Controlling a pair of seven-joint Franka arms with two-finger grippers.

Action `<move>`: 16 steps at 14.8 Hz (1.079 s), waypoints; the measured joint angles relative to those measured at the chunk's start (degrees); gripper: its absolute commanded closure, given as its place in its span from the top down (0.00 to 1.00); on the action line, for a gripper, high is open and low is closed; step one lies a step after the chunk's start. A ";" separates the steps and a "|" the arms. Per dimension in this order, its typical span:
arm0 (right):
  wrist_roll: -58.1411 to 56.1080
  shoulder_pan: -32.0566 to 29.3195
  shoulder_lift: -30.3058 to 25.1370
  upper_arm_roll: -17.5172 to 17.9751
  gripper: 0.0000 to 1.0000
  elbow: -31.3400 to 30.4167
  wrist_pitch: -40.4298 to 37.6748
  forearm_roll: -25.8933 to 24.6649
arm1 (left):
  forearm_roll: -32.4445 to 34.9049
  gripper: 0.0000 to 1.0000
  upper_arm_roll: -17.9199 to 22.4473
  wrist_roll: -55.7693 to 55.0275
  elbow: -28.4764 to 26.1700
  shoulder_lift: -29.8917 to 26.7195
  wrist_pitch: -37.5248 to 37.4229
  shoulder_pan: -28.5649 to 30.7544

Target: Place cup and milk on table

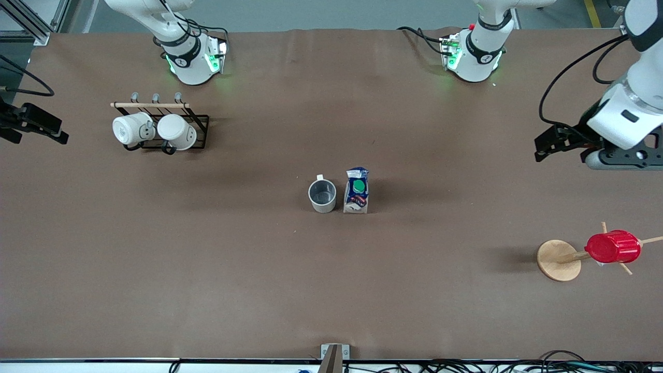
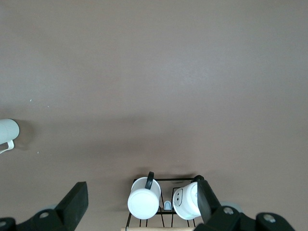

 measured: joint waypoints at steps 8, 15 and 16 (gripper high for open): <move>-0.04 0.00 0.00 -0.14 1.00 0.00 -0.01 0.00 | -0.16 0.99 0.65 -1.93 0.88 0.16 -0.13 -0.36; -0.04 0.00 0.00 -0.18 1.00 0.00 -0.02 0.00 | -2.12 0.99 0.81 2.03 0.88 0.16 -3.52 -0.33; -0.04 0.00 0.00 -0.18 1.00 0.00 -0.04 0.00 | -2.12 0.99 0.85 2.40 0.88 0.15 -3.60 -0.32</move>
